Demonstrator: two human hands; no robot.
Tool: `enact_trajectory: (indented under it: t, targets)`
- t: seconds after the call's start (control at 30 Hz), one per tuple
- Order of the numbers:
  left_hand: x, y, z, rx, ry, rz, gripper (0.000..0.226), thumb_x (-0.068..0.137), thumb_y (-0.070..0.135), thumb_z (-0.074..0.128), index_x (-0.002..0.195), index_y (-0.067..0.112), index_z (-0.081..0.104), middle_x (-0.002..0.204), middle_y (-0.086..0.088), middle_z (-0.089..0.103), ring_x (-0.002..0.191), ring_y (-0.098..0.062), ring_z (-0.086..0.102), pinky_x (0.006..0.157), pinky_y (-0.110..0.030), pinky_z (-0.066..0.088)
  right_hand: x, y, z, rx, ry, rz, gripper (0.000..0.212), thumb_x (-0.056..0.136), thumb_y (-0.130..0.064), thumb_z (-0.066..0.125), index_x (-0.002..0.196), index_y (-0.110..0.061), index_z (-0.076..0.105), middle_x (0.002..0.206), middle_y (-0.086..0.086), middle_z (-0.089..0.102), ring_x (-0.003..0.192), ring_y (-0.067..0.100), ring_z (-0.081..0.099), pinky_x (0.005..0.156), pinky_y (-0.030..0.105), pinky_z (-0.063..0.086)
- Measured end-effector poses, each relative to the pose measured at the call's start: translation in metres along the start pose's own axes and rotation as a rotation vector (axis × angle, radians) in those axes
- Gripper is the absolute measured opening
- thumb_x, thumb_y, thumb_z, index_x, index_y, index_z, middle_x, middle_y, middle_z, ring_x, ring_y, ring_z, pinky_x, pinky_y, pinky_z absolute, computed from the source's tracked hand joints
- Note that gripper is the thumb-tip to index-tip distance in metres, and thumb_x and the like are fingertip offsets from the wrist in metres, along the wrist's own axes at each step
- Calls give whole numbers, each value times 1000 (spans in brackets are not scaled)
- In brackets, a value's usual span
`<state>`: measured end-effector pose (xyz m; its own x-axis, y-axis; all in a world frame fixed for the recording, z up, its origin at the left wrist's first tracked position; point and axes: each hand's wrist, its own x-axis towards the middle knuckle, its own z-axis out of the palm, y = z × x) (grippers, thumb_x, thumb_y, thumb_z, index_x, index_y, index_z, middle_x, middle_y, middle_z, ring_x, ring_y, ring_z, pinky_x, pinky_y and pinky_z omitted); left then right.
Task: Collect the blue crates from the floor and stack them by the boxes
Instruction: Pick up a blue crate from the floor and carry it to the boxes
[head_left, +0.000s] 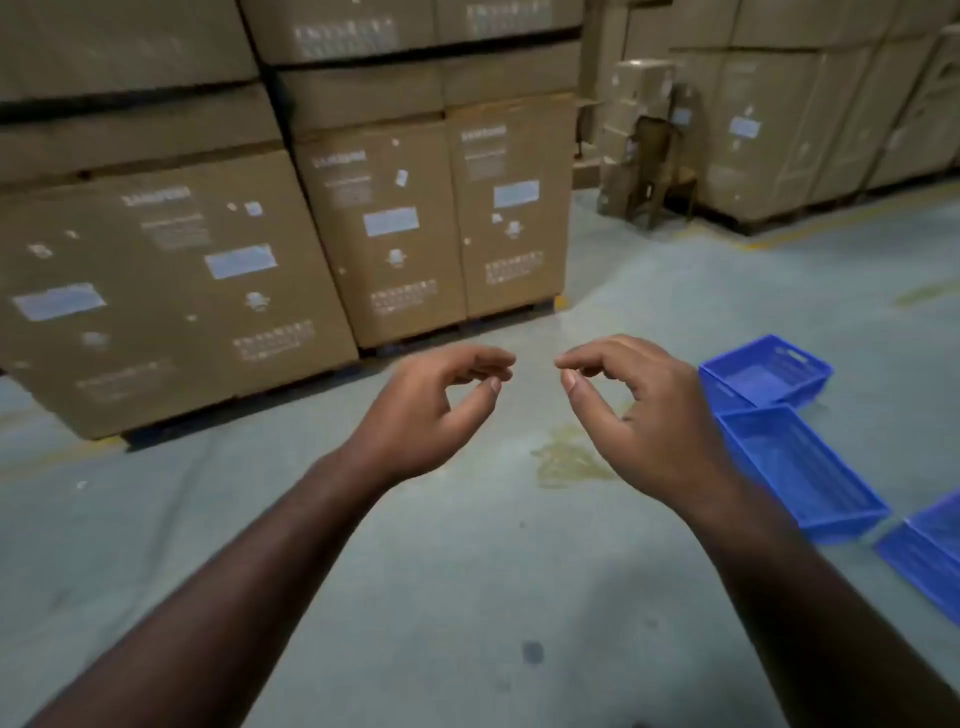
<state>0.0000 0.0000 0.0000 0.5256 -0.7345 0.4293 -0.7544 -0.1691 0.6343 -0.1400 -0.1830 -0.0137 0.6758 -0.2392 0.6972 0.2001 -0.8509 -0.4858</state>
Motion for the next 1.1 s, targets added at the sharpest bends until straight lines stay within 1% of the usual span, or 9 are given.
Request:
enact_trajectory:
  t: [0.13, 0.23, 0.3, 0.4, 0.57, 0.63, 0.77, 0.9, 1.1]
  targets:
    - [46, -13, 107, -49, -124, -48, 27, 98, 18, 60, 123, 19, 71, 111, 14, 75, 108, 2, 68, 100, -32, 53, -32, 93, -29, -87, -55, 149, 13, 94, -17, 68, 105, -19, 74, 105, -8, 71, 102, 12, 64, 91, 33, 51]
    - [87, -22, 192, -124, -167, -69, 27, 98, 14, 60, 122, 19, 71, 112, 14, 74, 108, 2, 68, 100, -29, 53, -54, 175, -64, -105, -44, 221, 13, 93, -14, 69, 105, -17, 74, 105, -7, 71, 101, 11, 65, 90, 29, 51]
    - [111, -27, 247, -180, -210, -112, 26, 98, 12, 60, 120, 19, 71, 112, 13, 74, 108, -2, 69, 100, -32, 54, -69, 223, -92, -120, -45, 341, 14, 93, -14, 69, 105, -18, 74, 105, -10, 72, 101, 8, 65, 89, 26, 51]
    - [149, -24, 322, -239, -289, -144, 25, 97, 11, 60, 118, 20, 72, 111, 12, 75, 108, -4, 69, 100, -37, 55, -94, 288, -136, -96, 7, 533, 14, 93, -15, 70, 104, -23, 74, 102, -15, 71, 99, 6, 66, 87, 26, 51]
    - [227, -10, 442, -295, -437, -159, 25, 97, 9, 60, 115, 21, 72, 108, 10, 76, 106, -5, 70, 99, -36, 55, -122, 390, -195, -54, 159, 824, 22, 92, -14, 71, 100, -34, 72, 97, -19, 73, 93, 6, 68, 84, 28, 54]
    - [262, -9, 490, -302, -496, -151, 26, 97, 8, 59, 114, 22, 72, 108, 10, 76, 106, -4, 70, 99, -36, 55, -126, 433, -208, -36, 213, 915, 23, 92, -14, 71, 99, -36, 72, 101, -21, 72, 91, 6, 69, 83, 27, 55]
    - [339, -20, 586, -318, -590, -130, 29, 96, 6, 58, 113, 24, 72, 109, 11, 76, 105, -3, 71, 98, -35, 56, -124, 528, -222, -33, 268, 1023, 18, 92, -12, 70, 96, -28, 76, 97, -20, 72, 86, 3, 68, 80, 21, 53]
    - [423, -41, 679, -347, -678, -157, 30, 96, 6, 57, 112, 29, 71, 108, 10, 76, 105, -5, 71, 99, -32, 55, -108, 632, -230, -20, 290, 1153, 21, 90, -14, 71, 92, -35, 73, 89, -16, 74, 80, 4, 68, 74, 15, 51]
    - [538, -62, 809, -302, -789, -229, 25, 97, 9, 57, 113, 21, 72, 103, 7, 77, 96, -5, 71, 92, -23, 54, -82, 777, -243, 99, 324, 1344, 12, 93, -16, 68, 97, -23, 77, 91, -9, 76, 83, 3, 69, 74, 12, 51]
